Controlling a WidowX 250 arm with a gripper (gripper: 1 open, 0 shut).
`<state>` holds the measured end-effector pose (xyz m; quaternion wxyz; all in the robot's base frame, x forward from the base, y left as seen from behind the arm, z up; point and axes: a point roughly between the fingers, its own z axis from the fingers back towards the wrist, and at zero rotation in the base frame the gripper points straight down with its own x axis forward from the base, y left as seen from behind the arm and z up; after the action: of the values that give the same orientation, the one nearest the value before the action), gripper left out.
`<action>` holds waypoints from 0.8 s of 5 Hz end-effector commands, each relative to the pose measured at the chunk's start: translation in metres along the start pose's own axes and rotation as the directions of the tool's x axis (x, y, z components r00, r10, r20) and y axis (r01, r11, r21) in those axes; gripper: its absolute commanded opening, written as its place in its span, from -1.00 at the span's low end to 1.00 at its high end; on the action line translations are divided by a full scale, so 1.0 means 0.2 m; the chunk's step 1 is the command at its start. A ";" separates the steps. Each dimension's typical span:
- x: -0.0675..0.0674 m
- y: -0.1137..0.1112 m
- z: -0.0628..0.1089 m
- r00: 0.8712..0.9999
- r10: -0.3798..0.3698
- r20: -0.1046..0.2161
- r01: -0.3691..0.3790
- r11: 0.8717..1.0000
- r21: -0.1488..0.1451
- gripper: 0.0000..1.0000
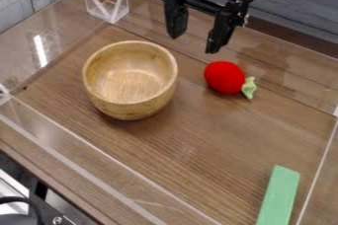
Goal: Move the red object to the left side of the table
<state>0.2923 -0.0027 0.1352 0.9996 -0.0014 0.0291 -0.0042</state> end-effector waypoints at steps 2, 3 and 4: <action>0.08 -0.10 -0.05 0.999 -0.054 0.003 0.054 0.998 -0.010 -1.00; 0.12 -0.15 -0.09 0.992 -0.124 0.003 0.124 0.992 -0.021 1.00; 0.16 -0.15 -0.13 0.977 -0.213 -0.004 0.213 0.977 -0.024 -1.00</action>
<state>0.3143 -0.0325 0.0888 0.9920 -0.0168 0.0671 -0.1056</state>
